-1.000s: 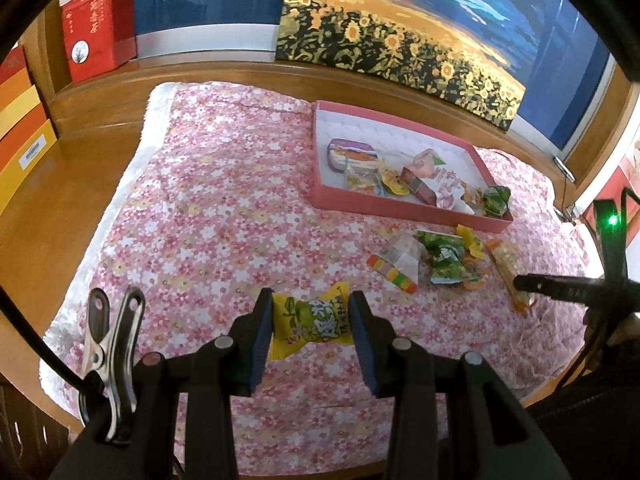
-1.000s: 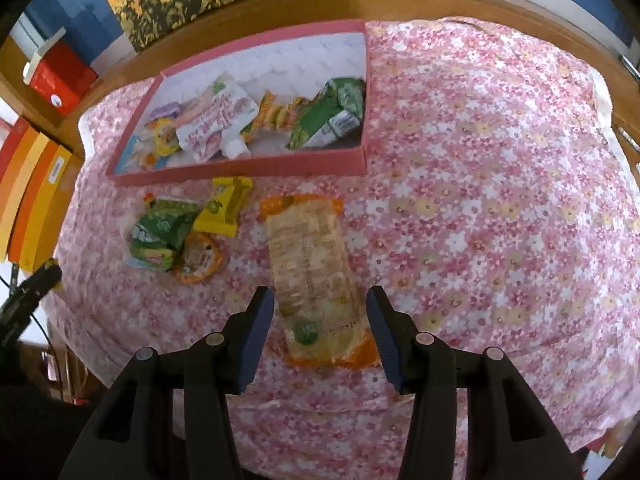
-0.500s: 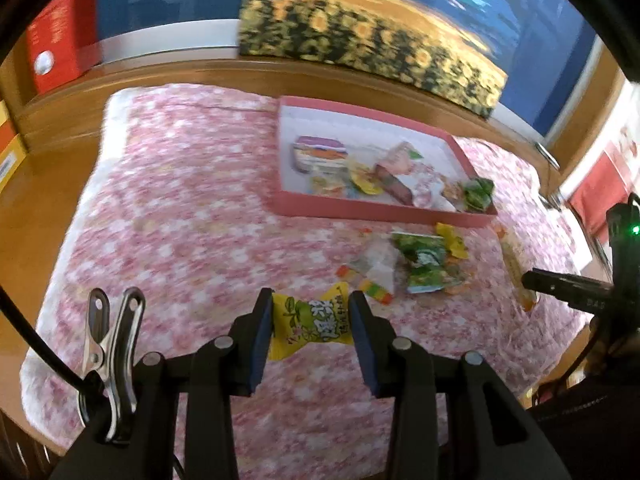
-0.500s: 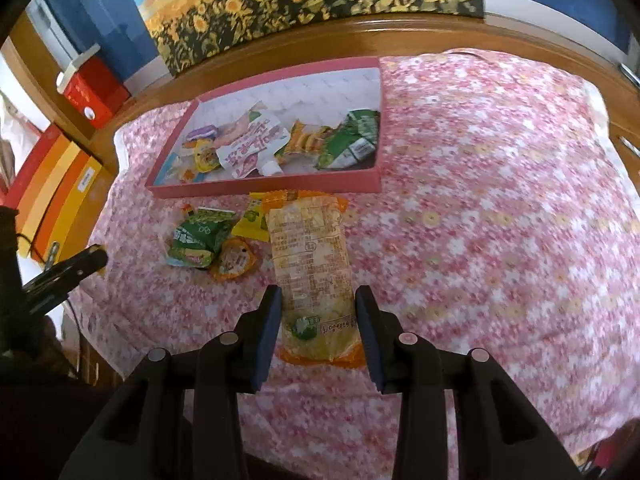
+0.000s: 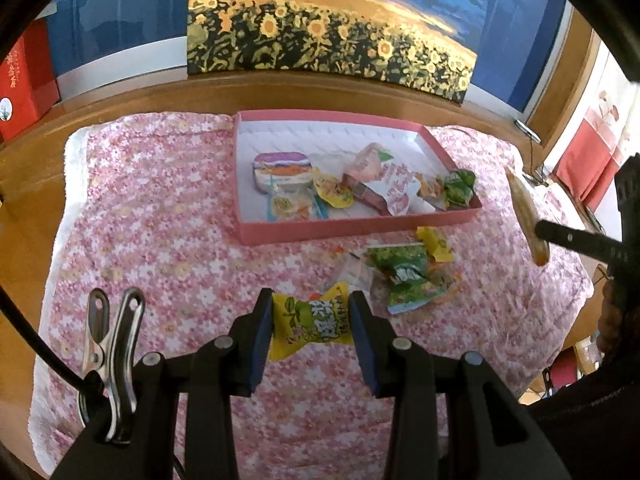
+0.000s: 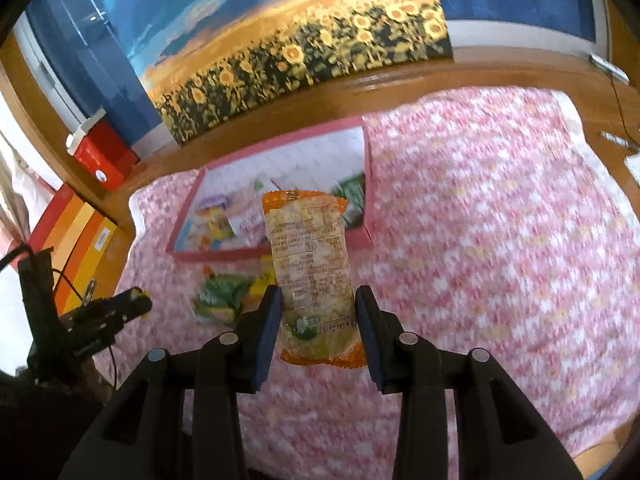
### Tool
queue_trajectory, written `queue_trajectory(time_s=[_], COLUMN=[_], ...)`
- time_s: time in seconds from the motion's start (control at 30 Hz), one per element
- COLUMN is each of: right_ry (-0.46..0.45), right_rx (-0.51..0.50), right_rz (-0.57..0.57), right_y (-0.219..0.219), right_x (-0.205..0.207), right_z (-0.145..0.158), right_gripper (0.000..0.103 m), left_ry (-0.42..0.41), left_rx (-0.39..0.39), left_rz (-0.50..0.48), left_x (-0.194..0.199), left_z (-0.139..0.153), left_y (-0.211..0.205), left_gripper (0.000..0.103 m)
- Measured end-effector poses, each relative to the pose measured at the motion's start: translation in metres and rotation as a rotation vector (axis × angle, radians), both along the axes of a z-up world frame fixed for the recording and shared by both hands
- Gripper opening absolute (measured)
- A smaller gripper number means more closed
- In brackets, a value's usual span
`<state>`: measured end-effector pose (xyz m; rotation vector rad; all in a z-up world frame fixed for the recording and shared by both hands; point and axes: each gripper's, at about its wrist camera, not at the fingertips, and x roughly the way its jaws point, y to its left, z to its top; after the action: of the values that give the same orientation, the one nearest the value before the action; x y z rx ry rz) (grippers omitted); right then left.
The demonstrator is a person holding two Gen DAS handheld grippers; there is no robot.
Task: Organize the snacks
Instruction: 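Grasp the yellow candy packet with left tool while right tool grasps the long biscuit bag, then carry both packets over the tray and open both tools to drop them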
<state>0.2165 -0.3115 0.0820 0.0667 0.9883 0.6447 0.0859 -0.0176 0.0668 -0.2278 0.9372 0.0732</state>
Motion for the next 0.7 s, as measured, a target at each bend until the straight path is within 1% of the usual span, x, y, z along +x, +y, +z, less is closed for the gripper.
queue_trajectory(time_s=[0.07, 0.17, 0.2, 0.23, 0.27, 0.33, 0.4, 0.47, 0.53, 0.63, 0.7], right_ry=[-0.046, -0.15, -0.191, -0.253, -0.284, -0.29, -0.284, -0.296, -0.304, -0.331, -0.35], right_rx=[-0.034, -0.086, -0.092, -0.091, -0.086, -0.071, -0.072, -0.112, -0.152, -0.188, -0.23], right_rz=[0.016, 0.082, 0.101, 0.116, 0.121, 0.138, 0.168, 0.22, 0.267, 0.331, 0.409], right_y=[0.011, 0.031, 0.037, 0.043, 0.046, 0.055, 0.063, 0.075, 0.084, 0.092, 0.1], right_x=[0.005, 0.013, 0.016, 0.02, 0.026, 0.04, 0.053, 0.066, 0.077, 0.096, 0.111], right_z=[0.005, 0.014, 0.017, 0.021, 0.021, 0.019, 0.014, 0.006, -0.002, -0.006, -0.009], right_gripper=[0.039, 0.039, 0.039, 0.039, 0.039, 0.039, 0.039, 0.039, 0.039, 0.039, 0.039], left_ry=[-0.007, -0.018, -0.022, -0.025, -0.025, -0.025, -0.042, -0.065, -0.074, -0.069, -0.058], left_rx=[0.003, 0.002, 0.0, -0.004, -0.01, -0.032, -0.061, -0.08, -0.065, -0.041, -0.03], left_rz=[0.008, 0.022, 0.027, 0.036, 0.048, 0.065, 0.079, 0.082, 0.074, 0.05, 0.035], left_x=[0.002, 0.008, 0.01, 0.014, 0.019, 0.031, 0.045, 0.062, 0.082, 0.115, 0.139], left_z=[0.002, 0.005, 0.006, 0.007, 0.007, 0.009, 0.014, 0.021, 0.024, 0.022, 0.017], left_y=[0.004, 0.011, 0.013, 0.016, 0.019, 0.024, 0.029, 0.033, 0.034, 0.034, 0.036], left_gripper=[0.039, 0.039, 0.039, 0.039, 0.039, 0.039, 0.039, 0.039, 0.039, 0.039, 0.039])
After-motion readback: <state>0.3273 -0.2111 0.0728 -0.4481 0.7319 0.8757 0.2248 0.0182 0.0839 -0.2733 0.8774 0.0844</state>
